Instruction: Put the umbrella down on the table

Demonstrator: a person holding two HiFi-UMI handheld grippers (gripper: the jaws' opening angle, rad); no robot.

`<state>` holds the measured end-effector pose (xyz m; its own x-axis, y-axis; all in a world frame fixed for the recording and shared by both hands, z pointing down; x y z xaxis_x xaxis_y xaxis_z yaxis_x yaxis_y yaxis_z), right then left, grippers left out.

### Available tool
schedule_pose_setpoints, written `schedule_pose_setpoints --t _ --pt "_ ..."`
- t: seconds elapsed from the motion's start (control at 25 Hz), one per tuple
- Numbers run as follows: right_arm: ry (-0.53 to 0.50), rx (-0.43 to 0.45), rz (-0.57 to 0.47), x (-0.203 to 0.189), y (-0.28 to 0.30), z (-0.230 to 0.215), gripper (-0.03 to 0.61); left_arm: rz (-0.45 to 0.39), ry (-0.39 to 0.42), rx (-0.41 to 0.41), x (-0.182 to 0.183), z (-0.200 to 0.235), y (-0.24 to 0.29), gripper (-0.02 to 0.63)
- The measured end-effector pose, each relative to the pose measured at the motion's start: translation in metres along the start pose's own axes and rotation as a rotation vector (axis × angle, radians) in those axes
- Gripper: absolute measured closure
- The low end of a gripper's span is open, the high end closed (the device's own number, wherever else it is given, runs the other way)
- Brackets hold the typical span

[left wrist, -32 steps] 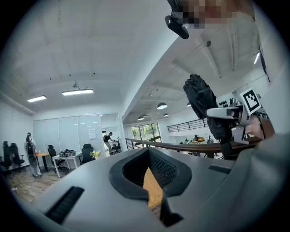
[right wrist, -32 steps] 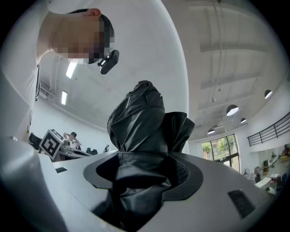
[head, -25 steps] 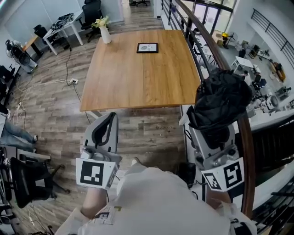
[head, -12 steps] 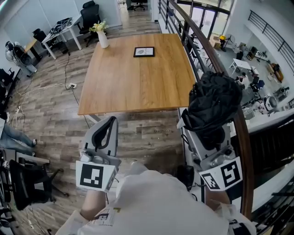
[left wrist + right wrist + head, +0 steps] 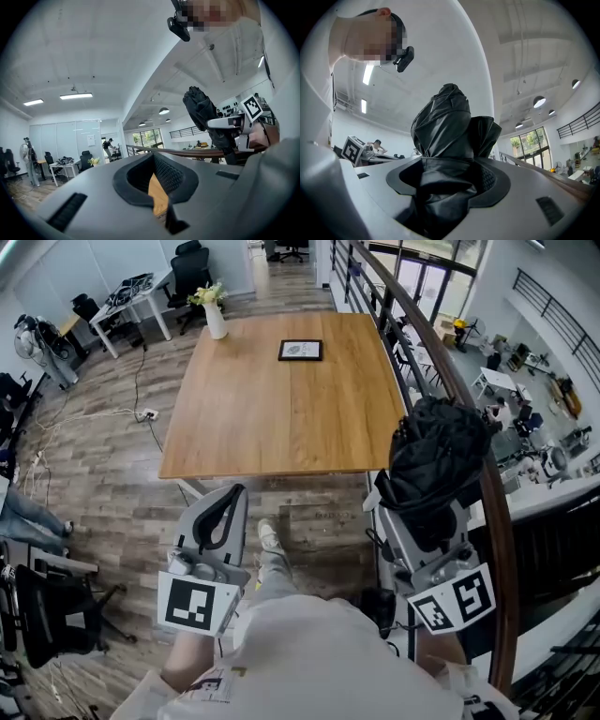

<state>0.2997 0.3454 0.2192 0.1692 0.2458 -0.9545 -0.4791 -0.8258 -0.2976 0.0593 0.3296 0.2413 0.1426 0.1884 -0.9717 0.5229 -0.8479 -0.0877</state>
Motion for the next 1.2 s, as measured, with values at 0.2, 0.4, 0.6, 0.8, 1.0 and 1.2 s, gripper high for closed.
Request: schedule_pose_setpoints --t 0.2,0.4,0.6,0.8,1.0,1.2 --pt "0.023 0.014 0.02 -0.025 0.035 -0.002 0.282 0.023 -0.002 -0.012 -0.02 0.021 0.02 0.597" --pt "0.052 0.031 0.061 -0.051 0.087 -0.008 0.283 0.04 -0.011 -0.008 -0.038 0.059 0.049 0.597" --pt "0.079 0.046 0.111 -0.085 0.17 -0.025 0.282 0.063 -0.022 0.0 -0.061 0.122 0.106 0.597" --pt "0.114 0.061 0.175 -0.117 0.242 -0.037 0.282 0.119 -0.037 0.005 -0.083 0.175 0.15 0.597" --pt "0.151 0.078 0.227 -0.157 0.338 -0.04 0.282 0.147 -0.077 0.021 -0.11 0.256 0.197 0.597" --pt "0.176 0.09 0.293 -0.194 0.43 -0.042 0.282 0.151 -0.082 0.021 -0.151 0.333 0.243 0.597"
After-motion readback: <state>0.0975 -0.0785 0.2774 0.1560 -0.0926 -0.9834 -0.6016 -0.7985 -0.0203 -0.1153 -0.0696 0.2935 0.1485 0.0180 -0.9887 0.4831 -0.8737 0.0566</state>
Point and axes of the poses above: the fingertips, and each gripper's own axes: y forward along the fingers, z to its left, x out of its top, the point moved 3 cm from there along -y, backward along the fingers, and after that the axes turned 7 degrees about -z, right-handed, at the moved point
